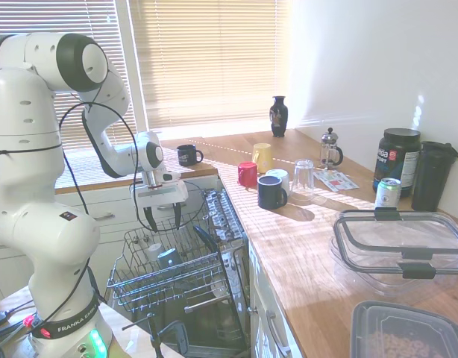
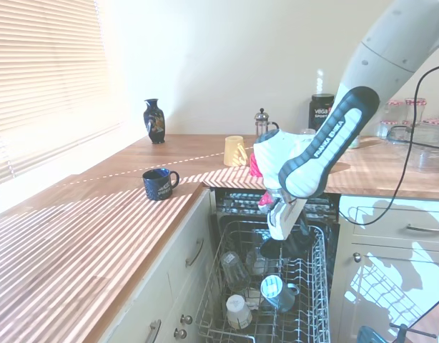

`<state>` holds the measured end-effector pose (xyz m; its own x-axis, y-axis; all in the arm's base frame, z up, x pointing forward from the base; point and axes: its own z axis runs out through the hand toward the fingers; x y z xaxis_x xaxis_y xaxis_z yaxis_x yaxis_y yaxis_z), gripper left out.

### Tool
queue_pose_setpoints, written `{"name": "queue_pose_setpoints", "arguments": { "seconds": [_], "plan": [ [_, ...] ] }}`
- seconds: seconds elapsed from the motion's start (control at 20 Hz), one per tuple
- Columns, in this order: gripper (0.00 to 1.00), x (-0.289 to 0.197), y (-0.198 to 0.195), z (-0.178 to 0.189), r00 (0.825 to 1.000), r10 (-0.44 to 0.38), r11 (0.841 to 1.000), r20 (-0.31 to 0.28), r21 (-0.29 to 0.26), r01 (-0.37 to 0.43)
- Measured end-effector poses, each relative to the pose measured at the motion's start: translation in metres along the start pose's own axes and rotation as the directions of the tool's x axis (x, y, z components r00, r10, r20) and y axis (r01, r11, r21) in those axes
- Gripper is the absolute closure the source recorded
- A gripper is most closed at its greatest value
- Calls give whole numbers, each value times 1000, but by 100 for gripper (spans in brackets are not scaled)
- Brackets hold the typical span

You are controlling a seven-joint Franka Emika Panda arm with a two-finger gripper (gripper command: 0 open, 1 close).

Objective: Remove a mug cup out of the dishwasher

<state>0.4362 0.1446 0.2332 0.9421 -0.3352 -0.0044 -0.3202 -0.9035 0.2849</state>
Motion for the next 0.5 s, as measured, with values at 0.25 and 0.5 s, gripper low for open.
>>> {"name": "queue_pose_setpoints", "arguments": {
  "seconds": [0.25, 0.5],
  "plan": [
    [0, 8, -16, 29, 998, -54, 998, 37, -18, 54],
    [0, 14, -25, 61, 989, -124, 989, 84, -67, 130]
  ]
}}
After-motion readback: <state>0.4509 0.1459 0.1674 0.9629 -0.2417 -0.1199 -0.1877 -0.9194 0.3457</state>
